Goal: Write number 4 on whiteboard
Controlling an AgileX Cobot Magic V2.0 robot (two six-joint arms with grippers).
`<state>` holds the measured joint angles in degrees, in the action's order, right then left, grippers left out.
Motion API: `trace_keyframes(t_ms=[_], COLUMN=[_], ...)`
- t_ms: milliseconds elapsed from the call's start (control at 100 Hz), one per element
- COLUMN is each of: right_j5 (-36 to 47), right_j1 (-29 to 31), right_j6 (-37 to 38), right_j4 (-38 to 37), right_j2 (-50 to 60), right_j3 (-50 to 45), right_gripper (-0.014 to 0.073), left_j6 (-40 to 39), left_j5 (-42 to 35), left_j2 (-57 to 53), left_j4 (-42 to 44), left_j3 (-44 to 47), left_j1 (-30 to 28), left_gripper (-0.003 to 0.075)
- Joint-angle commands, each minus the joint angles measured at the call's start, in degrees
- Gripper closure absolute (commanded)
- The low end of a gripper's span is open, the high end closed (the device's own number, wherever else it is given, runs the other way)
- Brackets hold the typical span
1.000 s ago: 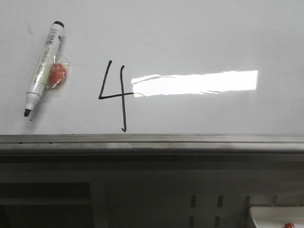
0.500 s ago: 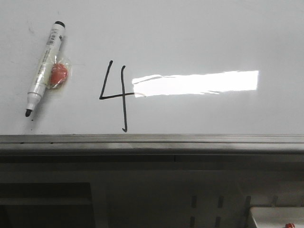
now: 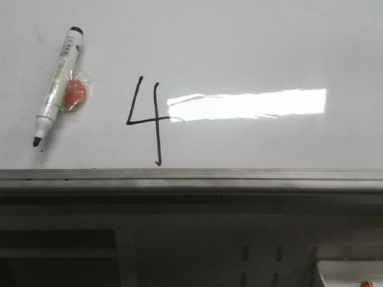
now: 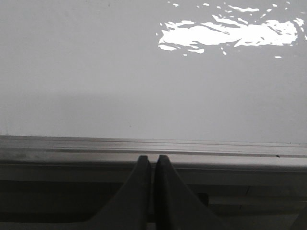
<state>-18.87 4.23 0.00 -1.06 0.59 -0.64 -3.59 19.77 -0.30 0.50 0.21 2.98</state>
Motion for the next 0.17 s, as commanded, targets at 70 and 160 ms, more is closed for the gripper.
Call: trace_keyframes(t_ms=[70, 160], right_j5=[0.73, 0.73], right_j1=[0.31, 0.31], right_j6=[0.0, 0.0], right_j4=[-0.17, -0.17], right_j2=[0.85, 0.85], right_j3=[-1.3, -1.3], right_gripper=[0.0658, 0.0658], left_j6=[-0.35, -0.35], left_j5=[-2.66, -2.66], left_j2=[-1.48, -1.48], left_j4=[-0.5, -0.5], left_j3=[1.95, 1.95], left_j1=[-0.03, -0.03], left_gripper=[0.0741, 0.0741])
